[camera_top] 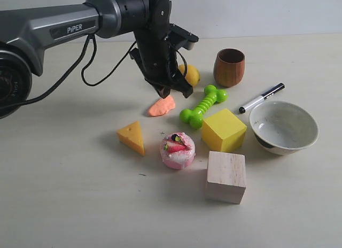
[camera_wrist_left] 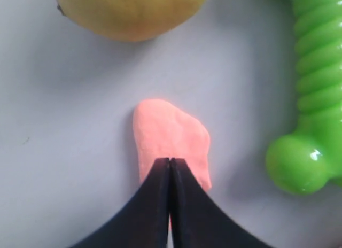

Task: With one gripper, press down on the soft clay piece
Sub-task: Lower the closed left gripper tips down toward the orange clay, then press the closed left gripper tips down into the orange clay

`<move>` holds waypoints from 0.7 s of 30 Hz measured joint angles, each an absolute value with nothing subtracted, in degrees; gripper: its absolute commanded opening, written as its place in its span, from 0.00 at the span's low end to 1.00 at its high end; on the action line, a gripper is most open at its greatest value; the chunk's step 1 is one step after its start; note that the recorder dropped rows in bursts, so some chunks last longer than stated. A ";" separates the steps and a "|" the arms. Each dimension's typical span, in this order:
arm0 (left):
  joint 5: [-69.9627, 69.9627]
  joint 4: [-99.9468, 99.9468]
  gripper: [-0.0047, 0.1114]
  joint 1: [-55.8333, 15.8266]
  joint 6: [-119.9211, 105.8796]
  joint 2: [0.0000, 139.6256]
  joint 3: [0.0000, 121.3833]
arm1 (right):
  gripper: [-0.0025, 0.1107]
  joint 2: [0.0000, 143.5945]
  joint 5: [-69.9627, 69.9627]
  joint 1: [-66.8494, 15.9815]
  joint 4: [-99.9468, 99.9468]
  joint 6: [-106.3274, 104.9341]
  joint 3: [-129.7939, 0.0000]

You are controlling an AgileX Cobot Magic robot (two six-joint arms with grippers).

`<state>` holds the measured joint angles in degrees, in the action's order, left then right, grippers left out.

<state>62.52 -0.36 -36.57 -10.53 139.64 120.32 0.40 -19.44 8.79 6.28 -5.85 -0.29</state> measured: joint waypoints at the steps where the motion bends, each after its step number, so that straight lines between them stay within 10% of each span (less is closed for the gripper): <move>1: 62.52 0.00 0.04 -36.57 -10.53 140.07 120.32 | 0.02 0.40 -19.44 8.79 6.28 -5.85 -0.29; 21: 64.41 -0.49 0.04 -36.57 -10.30 144.65 121.88 | 0.02 0.40 -19.44 8.79 6.28 -5.85 -0.29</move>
<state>64.41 -0.49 -36.57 -10.30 144.65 121.88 0.40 -19.44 8.79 6.28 -5.85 -0.29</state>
